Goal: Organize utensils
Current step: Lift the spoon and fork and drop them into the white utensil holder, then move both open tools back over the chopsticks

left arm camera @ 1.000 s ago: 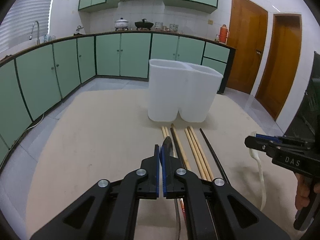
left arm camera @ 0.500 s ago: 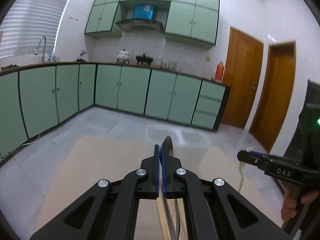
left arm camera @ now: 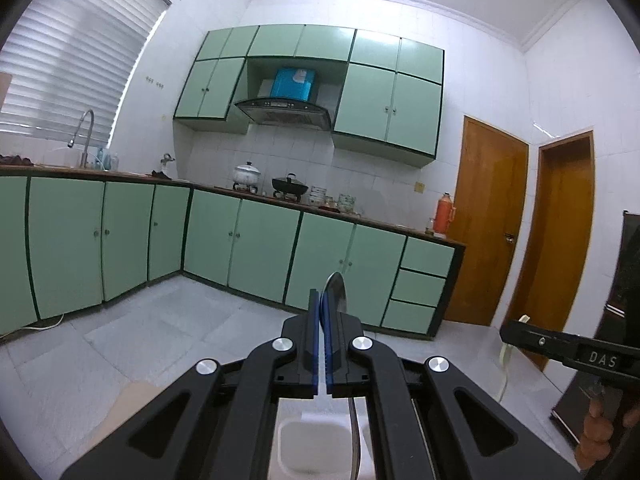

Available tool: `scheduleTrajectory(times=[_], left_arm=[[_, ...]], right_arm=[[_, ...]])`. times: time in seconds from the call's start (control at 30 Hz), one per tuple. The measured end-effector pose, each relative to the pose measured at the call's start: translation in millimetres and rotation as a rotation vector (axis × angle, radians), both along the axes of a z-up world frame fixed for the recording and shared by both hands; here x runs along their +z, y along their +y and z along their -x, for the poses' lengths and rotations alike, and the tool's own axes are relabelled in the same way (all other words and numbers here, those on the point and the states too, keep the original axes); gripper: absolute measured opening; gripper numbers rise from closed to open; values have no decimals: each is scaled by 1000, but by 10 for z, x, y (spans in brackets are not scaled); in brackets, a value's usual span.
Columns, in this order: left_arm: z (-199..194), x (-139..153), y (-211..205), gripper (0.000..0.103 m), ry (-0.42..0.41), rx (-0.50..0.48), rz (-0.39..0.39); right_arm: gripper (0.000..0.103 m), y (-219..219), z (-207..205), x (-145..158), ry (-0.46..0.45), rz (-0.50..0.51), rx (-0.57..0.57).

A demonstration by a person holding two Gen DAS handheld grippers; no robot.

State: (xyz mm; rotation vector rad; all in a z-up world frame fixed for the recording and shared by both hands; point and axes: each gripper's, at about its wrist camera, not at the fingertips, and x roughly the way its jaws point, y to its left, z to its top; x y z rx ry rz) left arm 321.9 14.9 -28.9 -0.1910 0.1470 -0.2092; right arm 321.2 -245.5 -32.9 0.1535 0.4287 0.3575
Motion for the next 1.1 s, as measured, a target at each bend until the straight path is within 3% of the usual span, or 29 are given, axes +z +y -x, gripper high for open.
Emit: scheduleTrajectory(times=[0.1, 0.33, 0.5, 0.53, 0.73, 0.77, 0.83, 0.9, 1.03, 1.1], left_arm=[[-214, -104, -81, 2, 4, 24, -18], [-545, -440, -185, 2, 80, 47, -41], [-564, -652, -196, 3, 147, 32, -46], [-547, -673, -183, 3, 154, 30, -46], [-309, -658, -61, 11, 161, 26, -53], [-219, -635, -54, 15, 158, 26, -67], [-76, -591, -33, 27, 159, 23, -76], [140, -568, -12, 49, 169, 23, -80], [575, -607, 5, 57, 231, -6, -89], [829, -696, 6, 61, 271, -21, -102]], right_arm=[[20, 53, -225, -58, -6, 15, -11], [20, 228, -638, -499, 27, 64, -42], [22, 307, -644, -750, 85, 51, -1], [26, 303, -613, -797, 94, 47, 0], [34, 210, -384, -866, 120, 19, -22], [36, 185, -312, -856, 115, 21, -30], [50, 135, -122, -842, 105, 32, -51], [65, 92, 50, -854, 101, 40, -76], [82, 34, 559, -975, 102, 73, -124], [86, 22, 805, -1082, 122, 90, -132]])
